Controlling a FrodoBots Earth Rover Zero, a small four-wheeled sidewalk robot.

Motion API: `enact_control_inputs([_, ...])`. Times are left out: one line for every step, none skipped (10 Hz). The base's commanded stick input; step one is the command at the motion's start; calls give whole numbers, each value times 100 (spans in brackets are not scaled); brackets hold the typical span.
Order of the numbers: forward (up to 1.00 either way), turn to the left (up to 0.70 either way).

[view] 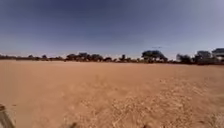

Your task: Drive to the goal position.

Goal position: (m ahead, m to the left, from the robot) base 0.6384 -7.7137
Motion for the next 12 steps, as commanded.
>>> enact_control_inputs([45,-16])
enact_control_inputs([45,-3])
enact_control_inputs([45,27])
enact_control_inputs([45,27])
enact_control_inputs([45,27])
enact_control_inputs([45,27])
enact_control_inputs([45,27])
enact_control_inputs([45,27])
enact_control_inputs([45,27])
enact_control_inputs([45,27])
enact_control_inputs([45,27])
enact_control_inputs([45,27])
